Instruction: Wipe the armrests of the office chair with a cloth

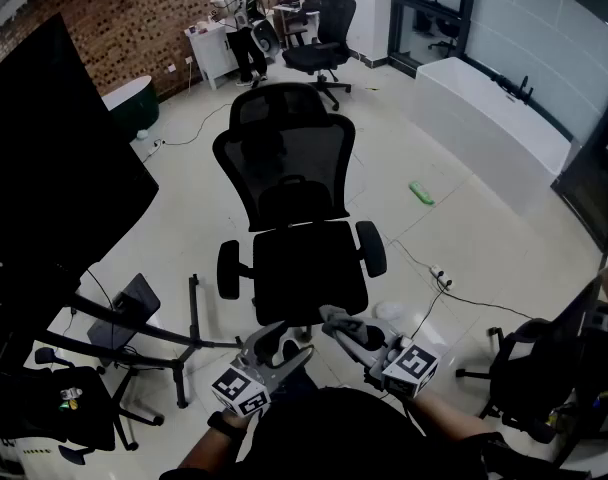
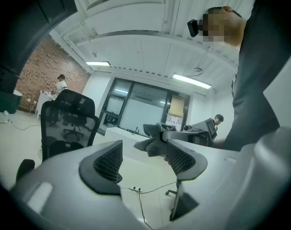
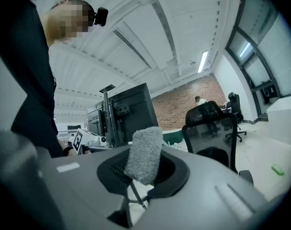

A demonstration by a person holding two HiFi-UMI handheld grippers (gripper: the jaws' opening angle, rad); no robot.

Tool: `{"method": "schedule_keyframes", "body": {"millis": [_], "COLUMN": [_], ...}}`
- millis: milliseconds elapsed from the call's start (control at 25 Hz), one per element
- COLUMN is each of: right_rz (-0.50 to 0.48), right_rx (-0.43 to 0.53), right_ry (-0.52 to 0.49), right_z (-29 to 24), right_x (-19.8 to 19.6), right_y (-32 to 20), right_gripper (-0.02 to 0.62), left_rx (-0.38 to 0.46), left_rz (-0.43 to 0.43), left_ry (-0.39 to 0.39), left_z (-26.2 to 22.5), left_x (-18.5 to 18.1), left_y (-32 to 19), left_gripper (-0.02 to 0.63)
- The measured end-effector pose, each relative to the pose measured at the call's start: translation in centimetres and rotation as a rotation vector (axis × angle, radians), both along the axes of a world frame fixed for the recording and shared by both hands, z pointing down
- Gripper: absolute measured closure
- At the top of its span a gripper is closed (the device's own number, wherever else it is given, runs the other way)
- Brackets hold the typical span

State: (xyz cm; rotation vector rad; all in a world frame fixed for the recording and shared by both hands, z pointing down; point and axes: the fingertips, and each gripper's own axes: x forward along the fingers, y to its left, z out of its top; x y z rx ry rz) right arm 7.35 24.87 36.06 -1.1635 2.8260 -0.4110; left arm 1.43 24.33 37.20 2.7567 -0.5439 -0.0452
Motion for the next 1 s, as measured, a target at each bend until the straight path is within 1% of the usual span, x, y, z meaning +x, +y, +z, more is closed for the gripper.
{"method": "schedule_keyframes", "body": {"millis": [200, 400, 640, 760, 1000], "right_rz": [0.006, 0.006, 0.061, 0.082, 0.106], "right_rx": [-0.004, 0.009, -0.013, -0.001, -0.012], "right_ry": [0.005, 0.017, -0.003, 0.024, 0.062], "right_z": [0.5, 0.1, -0.1, -0.3, -0.1], "right_x": [-1.5, -3.7, -5.3, -6.1, -6.6], "right_y": [-5.0, -11.0, -18.2, -20.3, -23.2], "right_gripper": [0.56, 0.558, 0.558, 0.558, 0.558], "left_rx": [0.004, 0.002, 0.005, 0.001, -0.016], "left_rz": [0.006, 0.04, 0.089, 0.11, 0.117], "left_ry": [0.014, 0.016, 0.018, 0.016, 0.014], "left_z": [0.1, 0.0, -0.2, -0.2, 0.4], "left_x": [-1.4, -3.2, -5.3, -6.4, -7.7], "left_y": [-5.7, -11.9, -18.5, -20.5, -23.5], "left_gripper": [0.29, 0.29, 0.29, 0.29, 0.29]}}
